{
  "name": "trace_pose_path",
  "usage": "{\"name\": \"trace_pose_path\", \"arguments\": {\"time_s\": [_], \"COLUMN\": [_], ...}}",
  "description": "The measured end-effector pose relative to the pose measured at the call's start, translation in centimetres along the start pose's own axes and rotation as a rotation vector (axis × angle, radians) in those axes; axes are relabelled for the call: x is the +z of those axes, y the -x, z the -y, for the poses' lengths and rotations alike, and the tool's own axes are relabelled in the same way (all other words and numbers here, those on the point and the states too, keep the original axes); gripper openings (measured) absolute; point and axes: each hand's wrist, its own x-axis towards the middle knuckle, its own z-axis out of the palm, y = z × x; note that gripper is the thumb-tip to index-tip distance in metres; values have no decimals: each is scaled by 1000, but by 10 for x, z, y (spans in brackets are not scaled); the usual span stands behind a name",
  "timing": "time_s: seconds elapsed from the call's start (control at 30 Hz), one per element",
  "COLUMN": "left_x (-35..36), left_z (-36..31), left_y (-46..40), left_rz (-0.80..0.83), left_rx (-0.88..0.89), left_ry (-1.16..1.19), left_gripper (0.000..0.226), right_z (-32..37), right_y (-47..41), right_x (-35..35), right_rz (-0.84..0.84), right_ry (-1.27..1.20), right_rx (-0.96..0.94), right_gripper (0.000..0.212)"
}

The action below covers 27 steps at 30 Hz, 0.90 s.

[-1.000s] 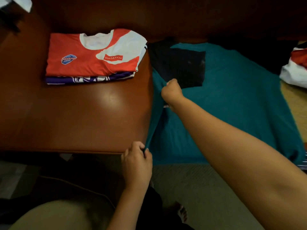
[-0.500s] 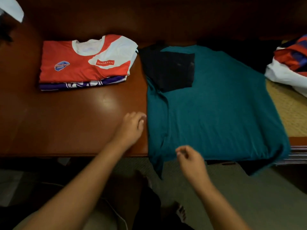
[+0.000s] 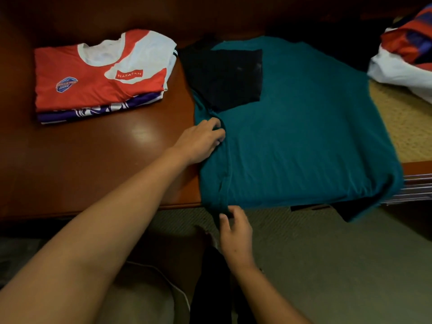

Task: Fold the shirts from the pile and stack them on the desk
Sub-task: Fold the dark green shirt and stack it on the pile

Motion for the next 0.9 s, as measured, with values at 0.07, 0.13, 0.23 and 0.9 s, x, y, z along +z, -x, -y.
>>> {"name": "trace_pose_path", "arguments": {"time_s": [0.07,0.13,0.23,0.9], "left_x": [-5,-9,-9,-16], "left_z": [-2,-6,-16,-49], "left_y": [-4,-7,-11,-18], "left_rz": [-86,-161,20,-152], "left_rx": [3,-8,6,-77], "left_ry": [20,50,40,24], "left_gripper": [6,9,37,11], "right_z": [-2,-6,-14,-56], "right_y": [6,11,10,7], "right_x": [-9,-19,-31,-66], "right_rz": [-26,-83,-114,-20], "right_ry": [-72,-104,-94,65], "right_rx": [32,38,36,-25], "right_gripper": [20,19,22,32]}}
